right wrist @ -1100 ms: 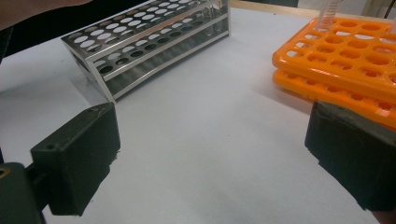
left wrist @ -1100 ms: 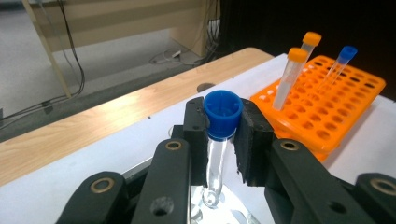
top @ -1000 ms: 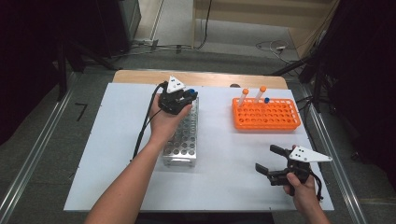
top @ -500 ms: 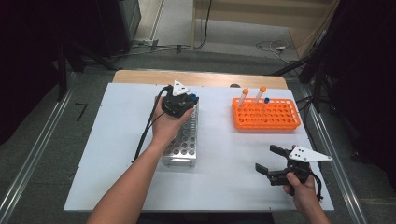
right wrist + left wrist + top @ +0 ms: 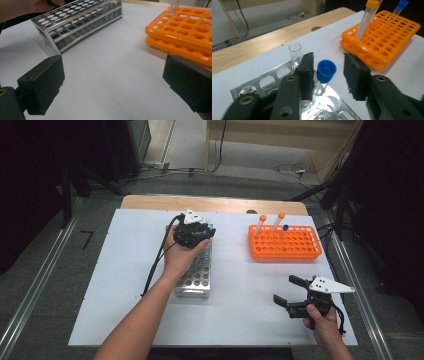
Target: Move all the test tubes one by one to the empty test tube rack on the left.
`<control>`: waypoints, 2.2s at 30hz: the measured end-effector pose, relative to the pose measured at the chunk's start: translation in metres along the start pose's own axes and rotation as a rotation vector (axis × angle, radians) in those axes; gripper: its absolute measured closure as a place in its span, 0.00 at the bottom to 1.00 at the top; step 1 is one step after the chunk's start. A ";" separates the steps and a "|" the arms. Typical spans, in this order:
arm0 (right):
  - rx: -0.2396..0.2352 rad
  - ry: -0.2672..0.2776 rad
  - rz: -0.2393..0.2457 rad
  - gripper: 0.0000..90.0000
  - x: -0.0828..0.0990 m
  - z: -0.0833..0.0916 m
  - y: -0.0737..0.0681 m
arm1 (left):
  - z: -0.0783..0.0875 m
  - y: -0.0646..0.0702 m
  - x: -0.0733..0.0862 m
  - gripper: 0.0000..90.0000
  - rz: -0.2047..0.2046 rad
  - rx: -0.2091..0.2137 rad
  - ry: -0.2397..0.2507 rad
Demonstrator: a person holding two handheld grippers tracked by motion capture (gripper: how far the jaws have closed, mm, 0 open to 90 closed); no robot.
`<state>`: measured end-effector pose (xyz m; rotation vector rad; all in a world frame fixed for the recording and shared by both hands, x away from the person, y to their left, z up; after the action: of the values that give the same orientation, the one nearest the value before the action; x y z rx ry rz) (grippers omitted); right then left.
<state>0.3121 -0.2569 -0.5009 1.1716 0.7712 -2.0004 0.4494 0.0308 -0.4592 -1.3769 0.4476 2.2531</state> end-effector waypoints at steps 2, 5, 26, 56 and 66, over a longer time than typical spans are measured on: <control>-0.001 0.000 0.000 0.03 0.000 0.000 0.000 | 0.004 0.001 0.001 0.53 0.002 -0.001 0.011; 0.001 0.000 -0.001 0.03 0.000 -0.001 0.000 | 0.012 0.005 0.000 0.42 0.015 0.024 0.036; 0.037 0.000 -0.023 0.03 -0.003 -0.007 0.009 | 0.080 0.047 0.027 0.00 0.021 0.164 0.084; 0.177 0.036 -0.120 0.07 -0.042 -0.036 0.085 | 0.113 0.054 0.064 0.00 0.042 0.176 0.103; 0.311 0.028 -0.132 0.28 -0.053 -0.052 0.121 | 0.112 0.053 0.065 0.00 0.042 0.179 0.102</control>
<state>0.4529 -0.2745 -0.4931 1.3555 0.5755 -2.2779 0.3116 0.0555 -0.4650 -1.4048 0.7011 2.1238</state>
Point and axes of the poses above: each handheld gripper's, and its own axes: z roughly backward along the jaws, x roughly out of its underside, y roughly to its right, the point moved 8 cm from there along -z, roughly forward along the jaws, and after that the axes turned 4 degrees about -x, right-handed, at the moved point
